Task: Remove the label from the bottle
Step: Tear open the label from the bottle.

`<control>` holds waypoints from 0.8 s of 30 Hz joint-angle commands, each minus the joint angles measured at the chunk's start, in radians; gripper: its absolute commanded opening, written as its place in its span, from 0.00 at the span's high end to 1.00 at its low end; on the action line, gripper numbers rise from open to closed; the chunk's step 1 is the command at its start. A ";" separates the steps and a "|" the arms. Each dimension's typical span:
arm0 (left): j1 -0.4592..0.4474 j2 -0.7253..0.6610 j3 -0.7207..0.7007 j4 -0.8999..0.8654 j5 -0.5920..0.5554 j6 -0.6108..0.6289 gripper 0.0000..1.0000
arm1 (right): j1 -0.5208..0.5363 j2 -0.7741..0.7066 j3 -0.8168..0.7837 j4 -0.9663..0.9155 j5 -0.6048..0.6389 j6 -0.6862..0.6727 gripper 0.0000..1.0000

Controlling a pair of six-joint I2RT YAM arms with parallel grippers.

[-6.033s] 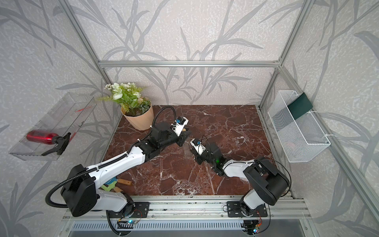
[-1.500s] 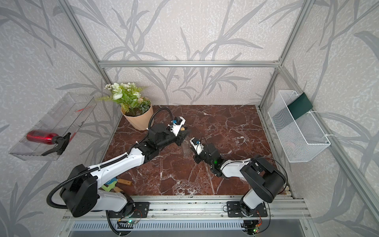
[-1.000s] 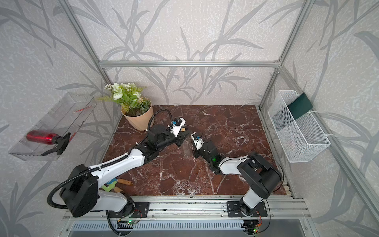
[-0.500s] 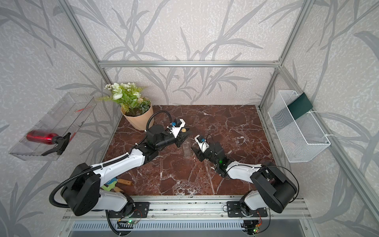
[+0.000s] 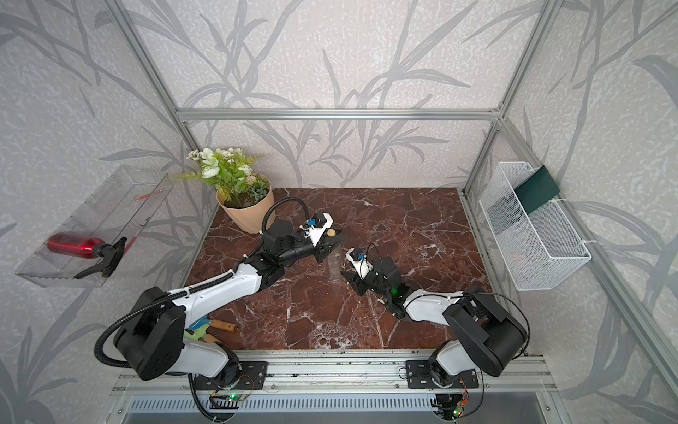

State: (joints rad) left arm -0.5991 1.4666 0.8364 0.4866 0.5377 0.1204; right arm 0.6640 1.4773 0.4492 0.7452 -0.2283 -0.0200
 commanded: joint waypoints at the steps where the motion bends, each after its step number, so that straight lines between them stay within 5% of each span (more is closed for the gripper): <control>1: -0.006 0.113 -0.150 -0.462 0.018 0.005 1.00 | 0.003 0.040 0.034 0.060 0.005 -0.005 0.54; 24: -0.006 0.113 -0.163 -0.456 0.024 0.005 1.00 | 0.016 0.064 0.084 0.074 0.057 -0.022 0.82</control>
State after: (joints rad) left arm -0.5884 1.4586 0.8150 0.5144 0.5323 0.1150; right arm 0.6811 1.5448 0.4908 0.7784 -0.2176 -0.0269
